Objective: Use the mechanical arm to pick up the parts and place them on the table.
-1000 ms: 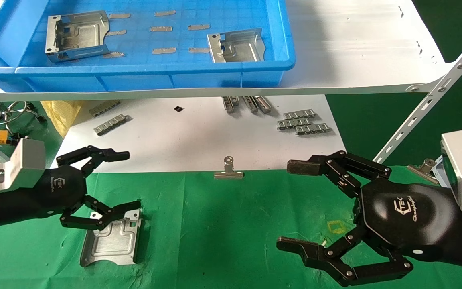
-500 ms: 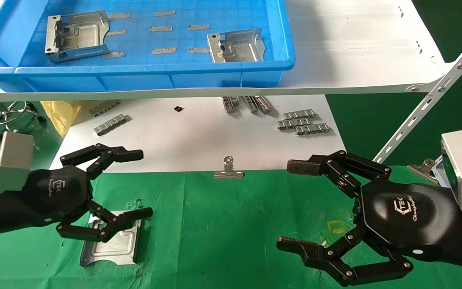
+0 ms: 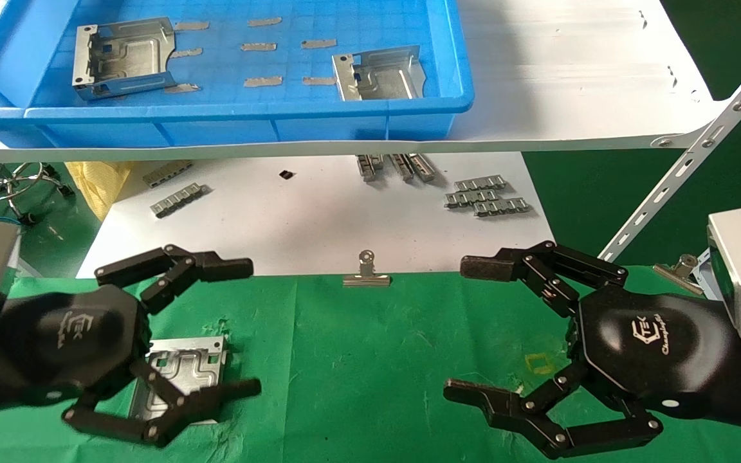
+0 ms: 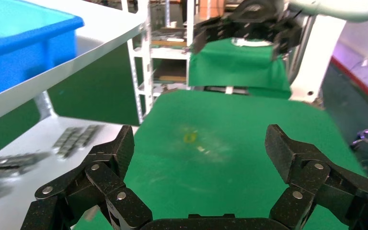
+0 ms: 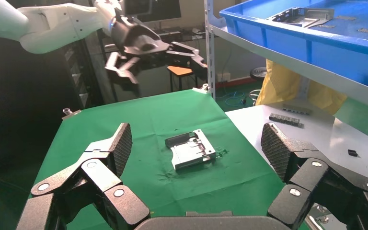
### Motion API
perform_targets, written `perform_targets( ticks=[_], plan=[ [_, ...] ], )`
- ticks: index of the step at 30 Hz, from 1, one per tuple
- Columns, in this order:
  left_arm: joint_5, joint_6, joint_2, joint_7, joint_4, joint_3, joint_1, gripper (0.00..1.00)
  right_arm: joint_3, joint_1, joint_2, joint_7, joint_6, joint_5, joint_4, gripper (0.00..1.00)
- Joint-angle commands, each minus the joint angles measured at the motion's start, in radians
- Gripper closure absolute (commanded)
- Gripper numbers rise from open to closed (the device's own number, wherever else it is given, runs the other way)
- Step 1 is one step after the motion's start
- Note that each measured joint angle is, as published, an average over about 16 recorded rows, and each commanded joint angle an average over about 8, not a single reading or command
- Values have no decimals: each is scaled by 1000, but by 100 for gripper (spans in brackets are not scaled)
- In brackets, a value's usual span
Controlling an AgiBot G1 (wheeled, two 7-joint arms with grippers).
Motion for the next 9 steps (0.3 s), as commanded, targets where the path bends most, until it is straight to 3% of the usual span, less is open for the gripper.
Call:
perform_targets(
  ticks=[1,9],
  plan=[
    [-10,-4,-6,-32,-44,-18,19,0,0,0,0,0,0,0,0,0],
    [-31,-11,-20,-97,-139,-58,60,0,0,0,0,0,0,0,0,0]
  ],
)
